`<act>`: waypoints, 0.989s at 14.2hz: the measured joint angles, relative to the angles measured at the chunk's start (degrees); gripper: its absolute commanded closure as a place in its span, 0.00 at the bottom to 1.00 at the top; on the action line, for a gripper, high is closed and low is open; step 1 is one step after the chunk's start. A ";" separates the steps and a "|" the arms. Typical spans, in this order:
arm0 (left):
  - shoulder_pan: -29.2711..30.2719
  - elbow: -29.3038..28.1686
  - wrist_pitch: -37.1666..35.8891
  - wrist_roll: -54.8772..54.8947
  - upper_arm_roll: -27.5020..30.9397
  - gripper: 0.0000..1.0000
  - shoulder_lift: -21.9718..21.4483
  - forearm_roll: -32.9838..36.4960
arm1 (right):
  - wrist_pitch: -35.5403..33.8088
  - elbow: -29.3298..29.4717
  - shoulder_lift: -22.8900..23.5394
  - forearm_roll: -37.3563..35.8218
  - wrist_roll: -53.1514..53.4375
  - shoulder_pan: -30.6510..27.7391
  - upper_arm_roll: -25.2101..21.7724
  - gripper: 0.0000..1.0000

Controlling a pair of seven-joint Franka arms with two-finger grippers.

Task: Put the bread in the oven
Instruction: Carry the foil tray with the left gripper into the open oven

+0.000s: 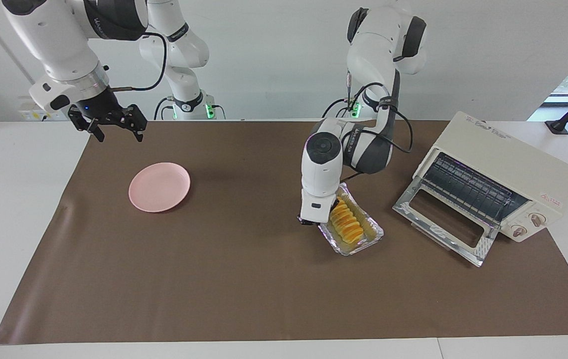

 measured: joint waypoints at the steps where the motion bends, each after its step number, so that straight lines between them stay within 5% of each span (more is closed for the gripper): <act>1: 0.07 0.41 -1.01 -0.91 1.53 1.00 -0.02 0.00 | 0.00 0.00 0.00 0.00 0.00 0.00 0.00 0.00; 6: 2.73 1.49 -3.13 -1.64 8.60 1.00 -0.32 -0.09 | 0.00 0.00 0.00 0.00 0.00 0.00 0.00 0.00; 14: 13.24 1.54 -6.99 -1.58 8.66 1.00 -1.24 -2.07 | 0.00 0.00 0.00 0.00 0.00 0.00 0.00 0.00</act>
